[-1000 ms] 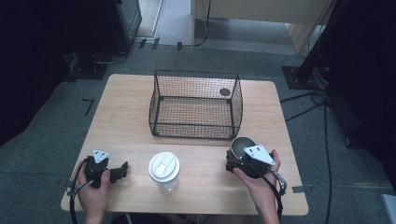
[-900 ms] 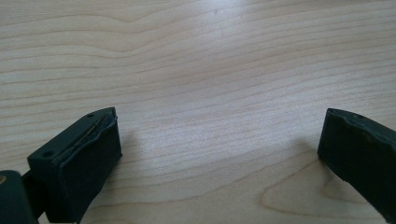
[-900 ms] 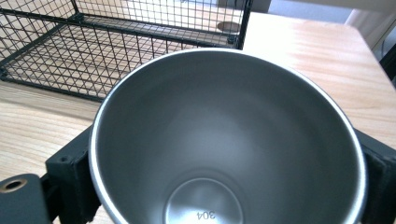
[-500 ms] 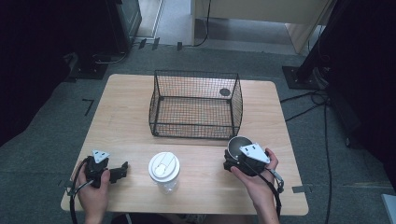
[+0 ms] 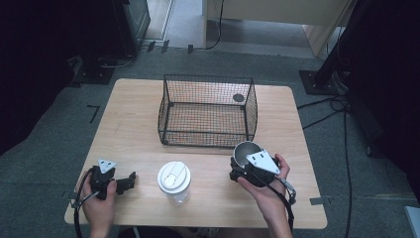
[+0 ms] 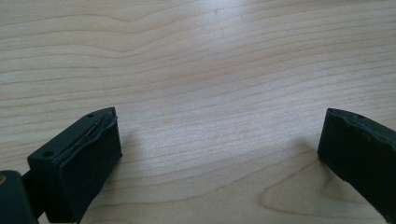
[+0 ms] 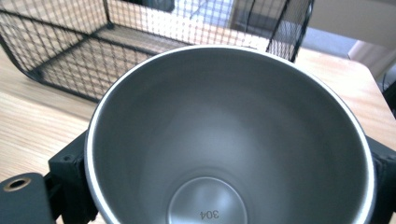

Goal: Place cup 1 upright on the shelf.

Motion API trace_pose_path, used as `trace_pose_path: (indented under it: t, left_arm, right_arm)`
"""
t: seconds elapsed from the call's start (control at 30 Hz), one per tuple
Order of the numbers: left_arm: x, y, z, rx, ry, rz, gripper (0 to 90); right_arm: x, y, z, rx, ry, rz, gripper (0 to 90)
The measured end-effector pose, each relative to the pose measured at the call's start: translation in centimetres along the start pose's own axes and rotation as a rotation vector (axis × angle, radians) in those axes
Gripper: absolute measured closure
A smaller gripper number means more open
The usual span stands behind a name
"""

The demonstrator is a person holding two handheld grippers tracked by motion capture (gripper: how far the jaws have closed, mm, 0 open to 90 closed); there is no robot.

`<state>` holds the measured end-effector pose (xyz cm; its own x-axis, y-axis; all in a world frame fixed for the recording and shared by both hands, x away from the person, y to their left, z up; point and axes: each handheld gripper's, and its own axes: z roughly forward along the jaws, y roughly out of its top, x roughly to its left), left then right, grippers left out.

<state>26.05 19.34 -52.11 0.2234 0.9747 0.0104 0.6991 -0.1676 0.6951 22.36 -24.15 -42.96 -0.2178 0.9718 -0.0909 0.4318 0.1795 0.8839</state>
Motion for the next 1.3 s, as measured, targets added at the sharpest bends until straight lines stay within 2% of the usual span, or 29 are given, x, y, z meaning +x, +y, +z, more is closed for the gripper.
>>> trace_pose_path:
  t: [0.1, 0.3, 0.33, 0.57, 0.6, 0.87, 0.93, 1.2, 1.23, 1.3]
  left_arm:
    - [0.0, 0.0, 0.0, 0.000, 0.000, 0.000, 0.0]
    - [0.0, 0.0, 0.0, 0.000, 0.000, 0.000, 0.0]
    - [0.0, 0.0, 0.0, 0.001, 0.000, 0.001, 0.0]
    - [0.0, 0.0, 0.0, 0.001, 0.000, 0.002, 0.0]
    - [0.0, 0.0, 0.0, 0.001, 0.000, 0.002, 0.0]
    - [0.0, 0.0, 0.0, 0.000, 0.000, 0.001, 0.0]
    - [0.0, 0.0, 0.0, -0.001, 0.000, -0.001, 0.0]
    - [0.0, 0.0, 0.0, -0.001, 0.000, 0.000, 0.0]
    - [0.0, 0.0, 0.0, -0.001, 0.000, 0.000, 0.0]
    - [0.0, 0.0, 0.0, -0.001, 0.000, 0.000, 0.0]
  right_arm:
    - [0.5, 0.8, -0.4, -0.024, 0.023, -0.020, 6.9]
    - [1.2, 1.6, -0.7, -0.057, 0.047, -0.018, 6.9]
    - [1.5, 1.9, -0.8, -0.082, 0.056, -0.021, 7.0]
    - [2.6, 3.1, -1.0, -0.170, 0.055, -0.032, 7.0]
    - [2.6, 3.1, -1.0, -0.170, 0.055, -0.032, 7.0]
    - [3.7, 4.6, -0.9, -0.318, 0.041, -0.018, 7.0]
    - [3.8, 4.7, -0.9, -0.331, 0.036, -0.023, 6.9]
    - [4.7, 5.4, 0.1, -0.446, 0.027, -0.032, 6.9]
    - [4.7, 5.4, 0.1, -0.446, 0.027, -0.032, 6.9]
    - [4.8, 5.8, 0.6, -0.481, 0.041, -0.017, 6.9]
